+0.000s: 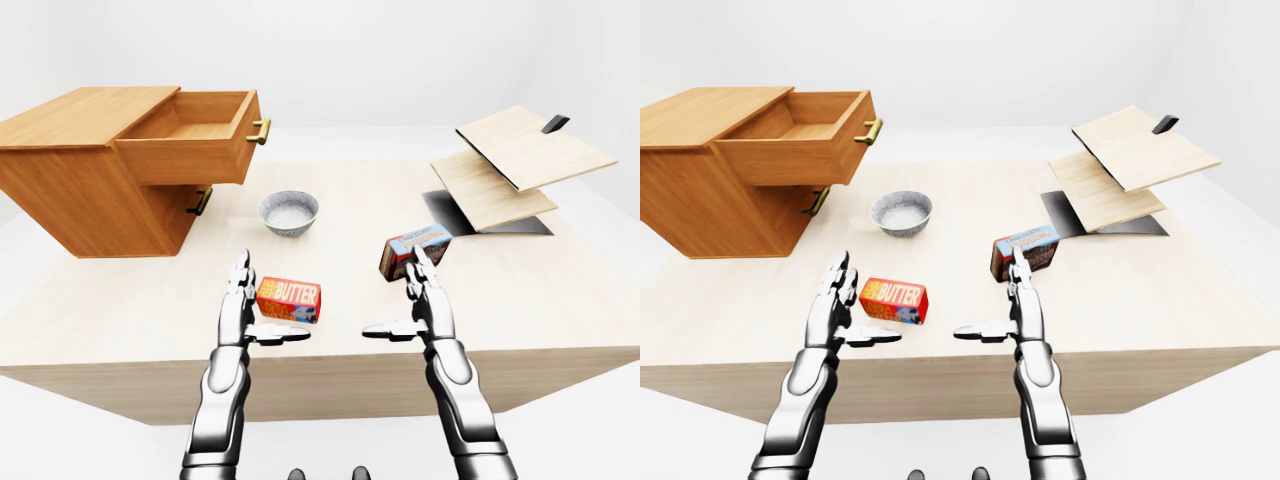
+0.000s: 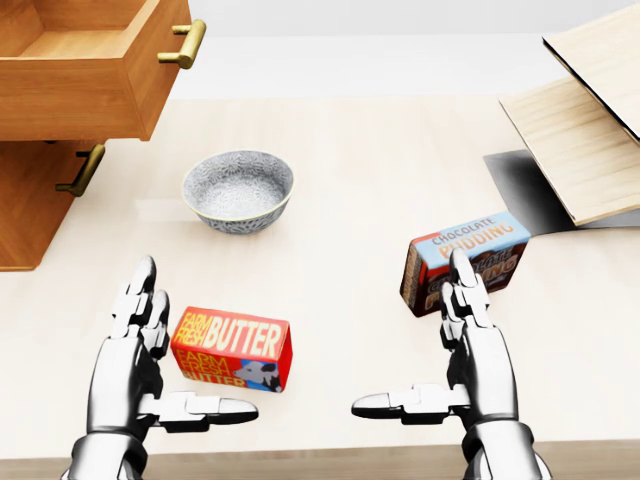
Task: Close the top drawer of the cabinet.
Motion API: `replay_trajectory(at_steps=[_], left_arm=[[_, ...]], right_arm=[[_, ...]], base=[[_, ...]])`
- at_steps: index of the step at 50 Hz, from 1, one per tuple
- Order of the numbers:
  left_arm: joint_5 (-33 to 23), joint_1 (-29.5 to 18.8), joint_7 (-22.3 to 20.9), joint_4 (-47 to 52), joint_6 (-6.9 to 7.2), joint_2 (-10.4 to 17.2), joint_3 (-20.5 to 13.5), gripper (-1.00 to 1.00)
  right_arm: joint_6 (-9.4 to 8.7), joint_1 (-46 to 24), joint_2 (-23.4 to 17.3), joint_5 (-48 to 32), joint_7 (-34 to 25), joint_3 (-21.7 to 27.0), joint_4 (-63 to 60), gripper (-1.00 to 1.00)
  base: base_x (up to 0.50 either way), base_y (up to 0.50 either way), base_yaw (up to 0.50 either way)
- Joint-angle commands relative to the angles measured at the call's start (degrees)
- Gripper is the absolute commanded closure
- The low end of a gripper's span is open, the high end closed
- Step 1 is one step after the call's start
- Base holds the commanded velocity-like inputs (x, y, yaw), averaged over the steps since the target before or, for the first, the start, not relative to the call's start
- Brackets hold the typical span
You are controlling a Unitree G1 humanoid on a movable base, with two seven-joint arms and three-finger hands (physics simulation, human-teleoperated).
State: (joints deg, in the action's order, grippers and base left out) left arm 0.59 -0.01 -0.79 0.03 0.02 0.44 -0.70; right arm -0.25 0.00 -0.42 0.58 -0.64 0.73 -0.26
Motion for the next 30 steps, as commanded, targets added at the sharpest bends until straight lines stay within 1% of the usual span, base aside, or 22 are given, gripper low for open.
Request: replay_trajectory(at_steps=[1, 2, 3, 6, 7, 8, 10, 12, 13, 14, 16, 18, 20, 22, 27, 30], left_arm=[[-0.53, -0.74, -1.17, -0.95, -0.72, 0.58, -0.56, -1.0], [-0.82, -0.91, -0.84, -2.38, -1.51, 0.38, -0.53, -1.0], [-0.65, -0.79, -0.9, -2.45, -1.66, 0.35, -0.61, -1.0], [-0.45, -0.61, -0.89, -2.0, -1.2, 0.43, -0.82, -1.0], [-0.43, -0.49, -0.87, -1.56, -0.86, 0.43, -0.83, -1.0], [-0.56, -0.3, -0.84, -0.84, -0.29, 0.45, -0.74, -1.0], [-0.48, -0.44, -0.88, -0.11, 0.67, 0.54, -0.91, -1.0], [-0.09, -1.02, -1.0, 0.91, 2.5, 0.75, -1.3, -1.0], [-0.28, -1.39, -1.01, 1.45, 3.43, 0.93, -1.37, -1.0], [-0.19, -2.06, -1.13, 2.63, 4.98, 1.14, -1.58, -1.0], [-0.37, -3.77, -1.73, 4.28, 4.98, 1.65, -1.73, -1.0], [-0.9, -6.08, -1.98, 4.81, 4.98, 2.05, -1.92, -1.0], [-0.91, -9.79, -2.07, 7.57, 4.98, 2.71, -2.49, -1.0], [-1.27, -11.5, -2.23, 8.99, 4.98, 3.0, -2.63, -1.0], [-0.71, -13.93, -2.39, 12.54, 4.98, 3.26, -2.97, -1.0], [-0.73, -13.44, -2.48, 14.47, 4.98, 3.09, -2.66, -1.0]], right_arm=[[0.74, 0.35, -1.01, -2.2, -0.03, 0.69, 0.3, -1.0], [1.65, 0.57, -0.88, -2.59, -0.39, 0.41, 1.12, -1.0], [1.07, 0.6, -0.7, -2.4, -0.54, 0.48, 1.0, -1.0], [0.21, 0.66, -0.54, -2.38, -0.68, 0.48, -0.12, -1.0], [-0.31, 0.64, -0.4, -2.44, -0.7, 0.28, -0.52, -1.0], [-1.19, 0.3, -0.33, -3.11, -0.7, -0.3, -0.79, -1.0], [-2.2, -0.47, -0.17, -3.92, 0.14, -0.43, -1.05, -1.0], [-4.24, -1.53, -0.35, -4.88, 0.36, -0.6, -1.93, -1.0], [-4.75, -1.84, -0.37, -4.8, 0.16, -0.55, -3.06, -1.0], [-4.75, -2.48, -0.4, -4.58, -0.07, -0.41, -4.89, -1.0], [-4.75, -4.36, -0.16, -3.5, -0.04, 0.02, -7.37, -1.0], [-4.75, -6.03, -0.71, -4.94, -0.15, -0.78, -8.57, -1.0], [-4.75, -10.7, -0.54, -3.37, 0.12, 0.56, -11.94, -1.0], [-4.75, -12.86, -1.07, -2.86, 0.34, 1.04, -13.0, -1.0], [-4.75, -16.27, -1.82, -0.92, 0.75, 1.8, -15.21, -1.0], [-4.75, -15.83, -1.86, -0.23, 0.54, 1.48, -16.93, -1.0]], base=[[0.0, 0.0, 0.0], [0.0, 0.0, 0.0], [0.0, 0.0, 0.0], [0.0, 0.0, 0.0], [0.0, 0.0, 0.0], [0.0, 0.0, 0.0], [0.0, 0.0, 0.0], [0.0, 0.0, 0.0], [0.0, 0.0, 0.0], [0.0, 0.0, 0.0], [0.0, 0.0, 0.0], [0.0, 0.0, 0.0], [0.0, 0.0, 0.0], [0.0, 0.0, 0.0], [0.0, 0.0, 0.0], [0.0, 0.0, 0.0]])
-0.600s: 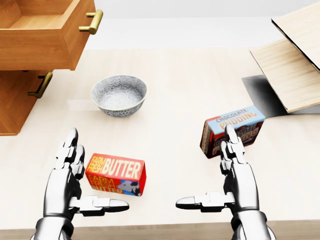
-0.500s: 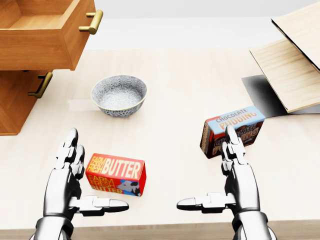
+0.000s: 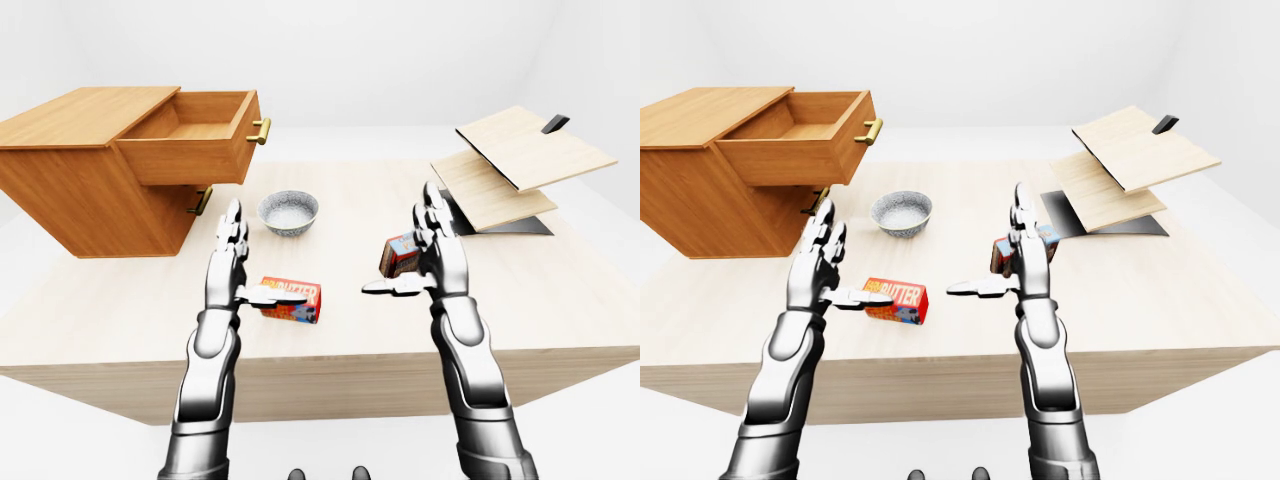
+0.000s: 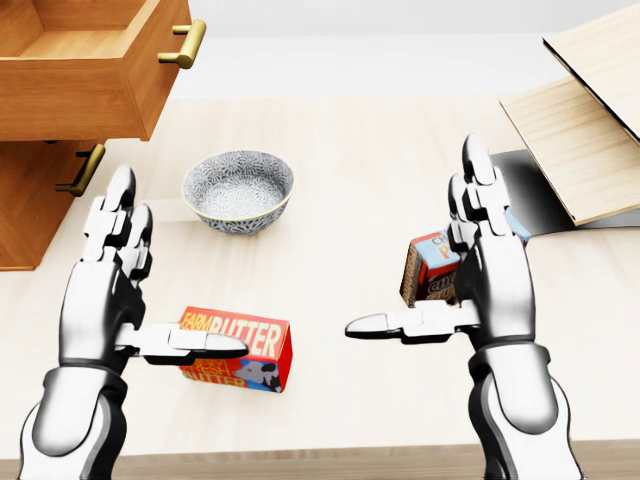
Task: Close the top drawer of the cabinet.
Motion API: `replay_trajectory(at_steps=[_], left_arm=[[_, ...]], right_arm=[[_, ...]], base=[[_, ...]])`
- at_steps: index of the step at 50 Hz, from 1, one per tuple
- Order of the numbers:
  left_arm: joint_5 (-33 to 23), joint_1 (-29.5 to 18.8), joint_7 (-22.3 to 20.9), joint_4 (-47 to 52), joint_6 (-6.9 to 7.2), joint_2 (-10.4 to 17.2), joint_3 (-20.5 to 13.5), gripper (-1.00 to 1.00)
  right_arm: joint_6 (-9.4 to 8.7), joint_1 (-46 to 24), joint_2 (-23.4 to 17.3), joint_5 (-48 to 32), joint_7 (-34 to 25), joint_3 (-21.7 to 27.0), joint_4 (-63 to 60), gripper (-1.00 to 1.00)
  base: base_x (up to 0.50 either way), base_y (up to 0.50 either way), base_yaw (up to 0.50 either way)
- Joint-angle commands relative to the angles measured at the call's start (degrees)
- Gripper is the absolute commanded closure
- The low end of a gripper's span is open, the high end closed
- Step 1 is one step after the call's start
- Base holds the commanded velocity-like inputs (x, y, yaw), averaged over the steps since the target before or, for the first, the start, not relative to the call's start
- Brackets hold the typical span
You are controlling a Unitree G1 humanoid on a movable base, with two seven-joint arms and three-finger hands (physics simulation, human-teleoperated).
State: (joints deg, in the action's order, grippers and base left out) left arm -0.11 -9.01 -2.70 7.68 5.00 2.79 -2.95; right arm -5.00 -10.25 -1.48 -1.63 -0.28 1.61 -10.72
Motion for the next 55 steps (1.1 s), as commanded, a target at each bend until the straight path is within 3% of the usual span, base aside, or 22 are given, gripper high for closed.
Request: replay_trajectory(at_steps=[1, 14, 26, 37, 48, 55], left_arm=[[0.03, -4.17, -0.61, 7.54, 0.0, 0.64, -0.36, -1.0], [0.56, -3.07, -0.82, 10.13, 0.0, 0.36, -0.35, -1.0], [0.52, -3.2, -0.81, 9.43, 0.0, 0.29, -0.15, -1.0], [0.22, -2.51, -0.86, 10.03, 0.0, 0.07, 0.16, -1.0], [-0.03, -2.37, -0.86, 9.73, 0.0, 0.1, 0.15, -1.0], [-5.93, -4.91, -0.02, 4.73, 0.0, 2.08, -0.09, -1.0]], right_arm=[[0.0, -5.2, -0.79, 2.13, -0.06, 0.41, -6.99, -1.0], [0.0, -2.66, -0.32, 2.17, -1.64, -0.44, -9.72, -1.0], [0.0, -2.29, -0.31, 3.13, -2.75, -0.09, -10.49, -1.0], [0.0, -1.55, -0.47, 2.67, -2.94, -0.57, -11.18, -1.0], [0.0, -0.93, -0.4, 2.82, -3.26, -0.35, -11.25, -1.0], [0.0, -1.08, -0.33, 2.6, -3.27, -0.44, -10.76, -1.0]], base=[[0.0, 0.0, 0.0], [0.09, -0.07, 0.0], [0.47, -0.26, 0.0], [0.5, 0.09, 0.0], [0.0, 0.0, 0.0], [0.0, 0.0, 0.0]])
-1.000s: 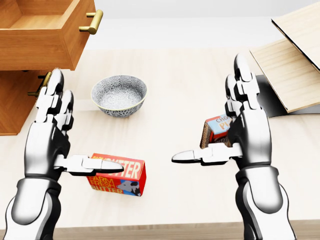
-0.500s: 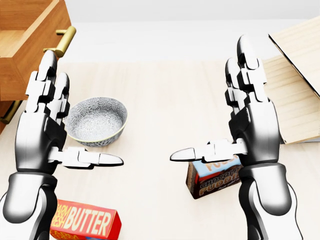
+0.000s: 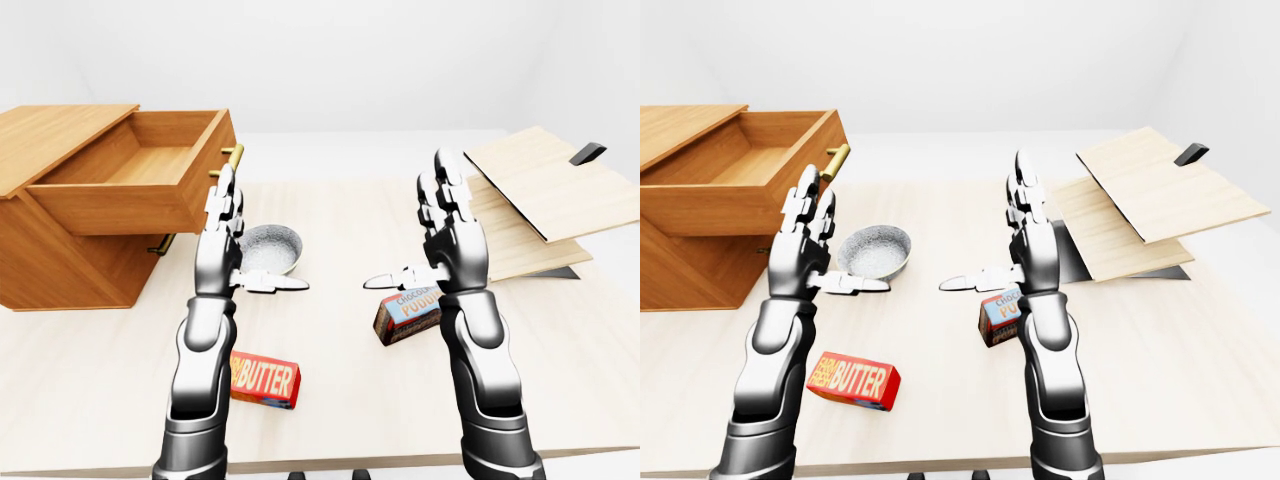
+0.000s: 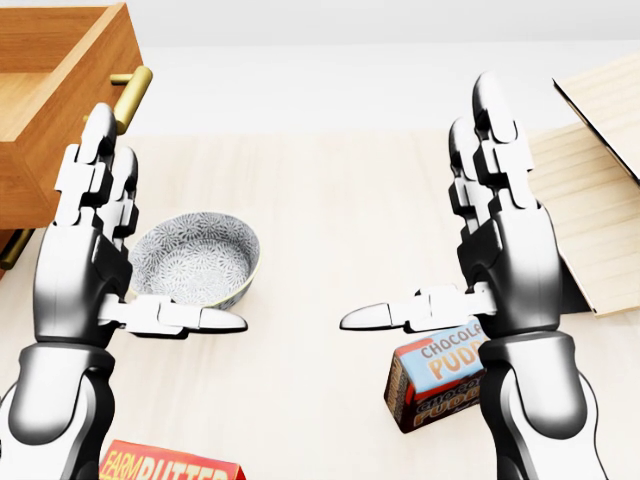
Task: Close the top drawer of the cabinet.
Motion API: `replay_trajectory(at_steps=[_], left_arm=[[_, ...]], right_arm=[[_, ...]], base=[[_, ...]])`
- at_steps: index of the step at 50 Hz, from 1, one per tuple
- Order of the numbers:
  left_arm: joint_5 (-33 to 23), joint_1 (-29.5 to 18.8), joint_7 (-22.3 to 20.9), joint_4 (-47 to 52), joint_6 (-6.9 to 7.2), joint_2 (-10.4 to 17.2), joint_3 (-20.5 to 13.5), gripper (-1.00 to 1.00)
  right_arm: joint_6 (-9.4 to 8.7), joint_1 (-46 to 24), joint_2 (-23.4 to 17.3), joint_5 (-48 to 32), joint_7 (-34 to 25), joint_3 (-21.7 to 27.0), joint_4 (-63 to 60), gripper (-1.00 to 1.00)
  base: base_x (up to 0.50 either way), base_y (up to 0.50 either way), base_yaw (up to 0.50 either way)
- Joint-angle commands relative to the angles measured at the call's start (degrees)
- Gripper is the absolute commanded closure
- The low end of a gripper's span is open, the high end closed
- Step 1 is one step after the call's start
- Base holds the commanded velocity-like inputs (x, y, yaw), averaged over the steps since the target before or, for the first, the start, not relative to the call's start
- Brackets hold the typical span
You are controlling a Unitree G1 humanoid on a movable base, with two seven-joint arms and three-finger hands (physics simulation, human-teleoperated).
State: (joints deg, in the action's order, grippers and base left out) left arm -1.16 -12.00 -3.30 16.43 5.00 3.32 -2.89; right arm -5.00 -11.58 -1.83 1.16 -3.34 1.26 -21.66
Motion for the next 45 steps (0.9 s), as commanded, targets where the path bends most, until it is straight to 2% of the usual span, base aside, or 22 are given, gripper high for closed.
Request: replay_trajectory(at_steps=[1, 5, 8, 9, 15, 20, 28, 34, 45], left_arm=[[-7.31, -2.3, 0.96, -5.4, 0.0, 2.02, 0.34, -1.0], [-12.15, -4.15, 4.25, -8.64, 0.0, 2.28, -1.21, -1.0], [-14.9, -6.08, 5.54, -11.39, 0.0, 3.69, -2.16, -1.0], [-16.14, -7.37, 7.44, -13.24, 0.0, 4.0, -2.98, -1.0], [-19.08, -10.96, 10.98, -19.84, 0.0, 6.08, -3.86, -1.0], [-19.9, -12.39, 12.28, -22.6, 0.0, 6.81, -4.06, -1.0], [-22.75, -16.69, 14.42, -32.62, 0.0, 9.21, -4.32, -1.0], [-23.37, -17.06, 15.37, -35.93, 0.0, 10.63, -4.77, -1.0], [-21.64, -16.66, 19.04, -38.37, 0.0, 13.78, -7.94, -1.0]], right_arm=[[0.0, 0.21, 0.03, -0.29, -0.18, -0.12, 0.27, -1.0], [0.0, 0.15, 0.08, -0.39, -0.12, -0.13, 0.37, -1.0], [0.0, 0.22, 0.1, -0.45, -0.12, -0.19, 0.37, -1.0], [0.0, 0.24, 0.1, -0.49, -0.15, -0.22, 0.41, -1.0], [0.0, 0.19, 0.06, -0.48, -0.15, -0.03, 0.64, -1.0], [0.0, 0.31, -0.03, -0.48, -0.19, 0.08, 0.68, -1.0], [0.0, 0.55, -0.05, -0.46, -0.28, 0.13, 0.62, -1.0], [0.0, 0.64, 0.0, -0.54, -0.2, 0.1, 0.82, -1.0], [0.0, 0.59, -0.06, -0.51, -0.17, 0.21, 0.85, -1.0]], base=[[0.0, 0.0, 0.0], [0.0, 0.0, 0.0], [0.0, 0.0, 0.0], [0.0, 0.0, 0.0], [0.0, 0.0, 0.0], [0.0, 0.0, 0.0], [0.0, 0.0, 0.0], [0.0, 0.0, 0.0], [0.0, 0.0, 0.0]])
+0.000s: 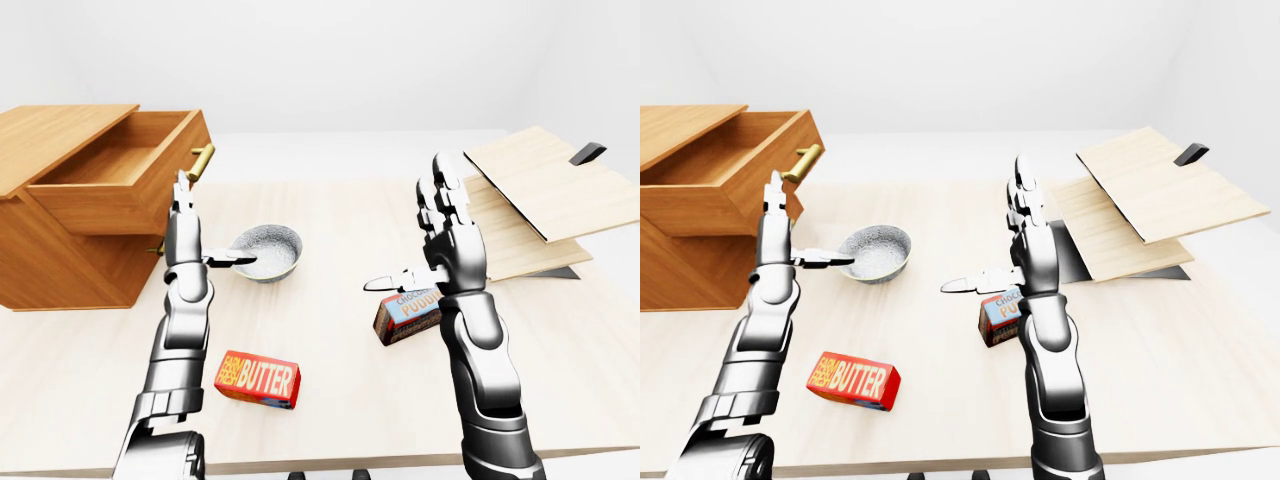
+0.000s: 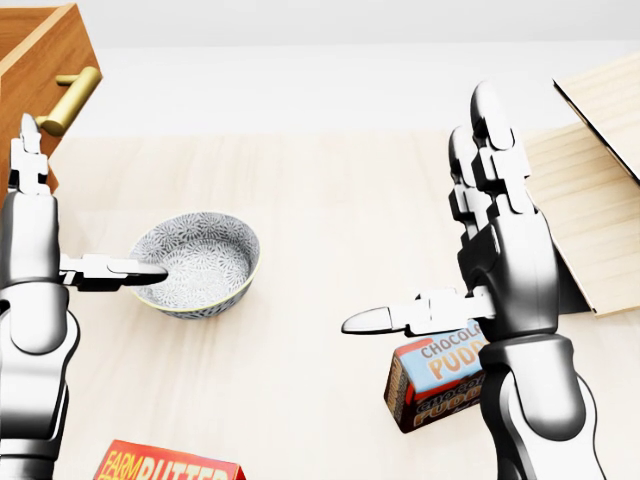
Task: Close the top drawer of the cabinet.
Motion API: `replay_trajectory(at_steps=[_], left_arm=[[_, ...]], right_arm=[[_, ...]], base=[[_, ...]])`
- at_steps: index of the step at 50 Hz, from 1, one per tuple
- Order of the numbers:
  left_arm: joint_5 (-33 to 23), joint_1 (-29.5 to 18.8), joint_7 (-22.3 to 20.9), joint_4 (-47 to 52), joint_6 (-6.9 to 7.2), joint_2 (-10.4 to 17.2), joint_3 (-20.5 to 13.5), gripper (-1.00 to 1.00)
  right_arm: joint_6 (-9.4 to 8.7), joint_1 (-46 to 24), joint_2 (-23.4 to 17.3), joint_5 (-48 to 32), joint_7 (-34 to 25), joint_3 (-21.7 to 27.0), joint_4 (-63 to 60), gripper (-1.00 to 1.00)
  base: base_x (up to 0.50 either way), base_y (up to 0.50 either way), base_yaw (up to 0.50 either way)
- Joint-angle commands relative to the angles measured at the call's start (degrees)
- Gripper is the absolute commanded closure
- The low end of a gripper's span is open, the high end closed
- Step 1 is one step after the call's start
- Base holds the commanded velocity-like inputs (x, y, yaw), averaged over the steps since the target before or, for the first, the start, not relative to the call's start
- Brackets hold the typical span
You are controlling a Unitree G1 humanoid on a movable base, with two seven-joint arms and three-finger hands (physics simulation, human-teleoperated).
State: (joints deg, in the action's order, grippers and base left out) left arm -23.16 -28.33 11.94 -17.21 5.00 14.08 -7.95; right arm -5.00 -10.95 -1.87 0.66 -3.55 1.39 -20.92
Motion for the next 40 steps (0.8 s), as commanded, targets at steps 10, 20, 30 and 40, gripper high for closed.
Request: replay_trajectory(at_steps=[10, 20, 30, 40], left_arm=[[2.21, -0.26, 6.77, -5.33, 0.0, 5.46, -4.84, -1.0], [3.47, -1.74, 9.05, -8.73, 0.0, 7.53, -5.88, -1.0], [4.46, -6.03, 9.71, -14.76, 0.0, 12.42, -6.6, -1.0], [4.7, -7.79, 9.47, -15.78, 0.0, 15.32, -7.65, -1.0]], right_arm=[[0.0, -0.45, -0.07, 0.02, 0.1, 0.11, 0.37, -1.0], [0.0, -0.19, -0.14, 0.02, 0.03, 0.17, 0.27, -1.0], [0.0, -0.19, -0.2, 0.01, -0.02, 0.36, 0.74, -1.0], [0.0, -0.42, -0.1, -0.19, 0.29, 0.2, 1.33, -1.0]], base=[[0.0, 0.0, 0.0], [0.0, 0.0, 0.0], [0.0, 0.0, 0.0], [0.0, 0.0, 0.0]])
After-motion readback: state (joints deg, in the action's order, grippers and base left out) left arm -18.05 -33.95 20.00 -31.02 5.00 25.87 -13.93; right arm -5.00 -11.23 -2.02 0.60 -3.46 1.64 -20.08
